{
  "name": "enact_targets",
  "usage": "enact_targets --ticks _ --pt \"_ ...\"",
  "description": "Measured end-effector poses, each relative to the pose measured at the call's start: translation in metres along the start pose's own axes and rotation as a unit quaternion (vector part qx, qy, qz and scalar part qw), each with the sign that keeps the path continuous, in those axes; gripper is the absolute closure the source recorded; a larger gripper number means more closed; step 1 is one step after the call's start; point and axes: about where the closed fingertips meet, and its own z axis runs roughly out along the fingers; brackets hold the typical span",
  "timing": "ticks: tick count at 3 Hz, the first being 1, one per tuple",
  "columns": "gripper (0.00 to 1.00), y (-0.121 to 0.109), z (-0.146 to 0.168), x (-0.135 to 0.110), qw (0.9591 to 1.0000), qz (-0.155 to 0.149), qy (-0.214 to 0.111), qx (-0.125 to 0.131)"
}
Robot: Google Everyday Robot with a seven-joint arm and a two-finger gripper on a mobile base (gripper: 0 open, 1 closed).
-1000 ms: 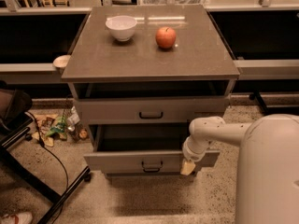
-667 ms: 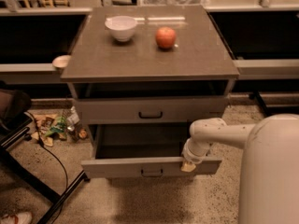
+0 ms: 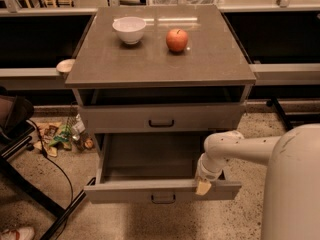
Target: Open middle drawer
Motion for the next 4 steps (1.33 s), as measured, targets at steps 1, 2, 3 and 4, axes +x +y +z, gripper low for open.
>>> enact_targets --ticks 1,2,3,4 --pt "0.81 0.0000 0.0000 0.0000 1.0000 0.000 0.000 0.000" --pt "0.58 0.0000 0.0000 0.0000 1.0000 0.000 0.000 0.000" --pt "0.27 0.0004 -0.0003 0.0002 1.0000 -0.001 -0.002 -0.001" --pt "0.04 0.0031 -0.0034 0.0016 0.9999 -0.005 -0.014 -0.005"
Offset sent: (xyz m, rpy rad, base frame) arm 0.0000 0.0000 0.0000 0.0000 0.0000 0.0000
